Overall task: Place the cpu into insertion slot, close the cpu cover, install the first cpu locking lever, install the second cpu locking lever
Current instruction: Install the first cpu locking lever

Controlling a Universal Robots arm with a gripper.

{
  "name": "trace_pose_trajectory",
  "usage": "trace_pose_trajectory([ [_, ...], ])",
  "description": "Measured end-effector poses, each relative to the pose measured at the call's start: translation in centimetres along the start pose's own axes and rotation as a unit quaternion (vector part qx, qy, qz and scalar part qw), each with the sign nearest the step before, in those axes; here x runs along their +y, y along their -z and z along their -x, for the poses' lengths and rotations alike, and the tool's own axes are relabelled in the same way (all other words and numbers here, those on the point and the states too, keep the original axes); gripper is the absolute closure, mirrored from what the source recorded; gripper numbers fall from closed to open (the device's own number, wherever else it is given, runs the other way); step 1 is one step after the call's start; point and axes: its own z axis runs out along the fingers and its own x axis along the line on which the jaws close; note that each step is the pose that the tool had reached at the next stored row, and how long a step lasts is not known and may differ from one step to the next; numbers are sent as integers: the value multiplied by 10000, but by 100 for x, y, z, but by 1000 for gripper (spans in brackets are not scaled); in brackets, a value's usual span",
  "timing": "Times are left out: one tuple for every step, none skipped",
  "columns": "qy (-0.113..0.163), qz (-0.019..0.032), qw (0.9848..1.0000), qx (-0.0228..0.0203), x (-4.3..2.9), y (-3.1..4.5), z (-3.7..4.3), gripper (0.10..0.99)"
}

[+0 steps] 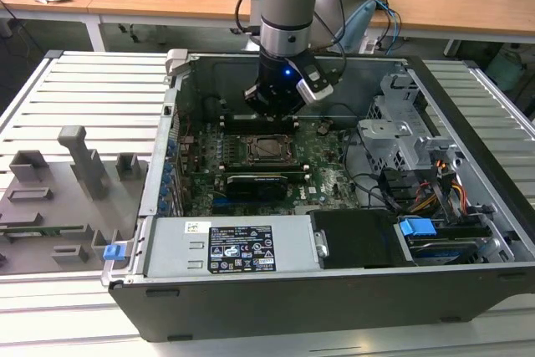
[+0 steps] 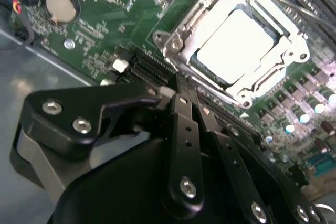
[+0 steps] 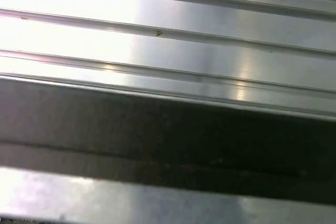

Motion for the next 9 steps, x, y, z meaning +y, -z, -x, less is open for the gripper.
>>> trace_pose_trajectory([
  [-1, 0, 10000, 0, -4, 0, -1, 976],
  [-1, 0, 10000, 0, -11, 1, -2, 976],
  [-1, 0, 10000, 1, -18, 1, -3, 976],
  [-1, -1, 10000, 1, -24, 2, -4, 976],
  [-1, -1, 10000, 1, -33, 2, -5, 976],
  [-1, 0, 10000, 0, -38, 2, -5, 976],
  [-1, 0, 10000, 0, -43, 3, -6, 976],
  [-1, 0, 10000, 0, -48, 3, -6, 976],
  [-1, 0, 10000, 0, -53, 3, -7, 976],
])
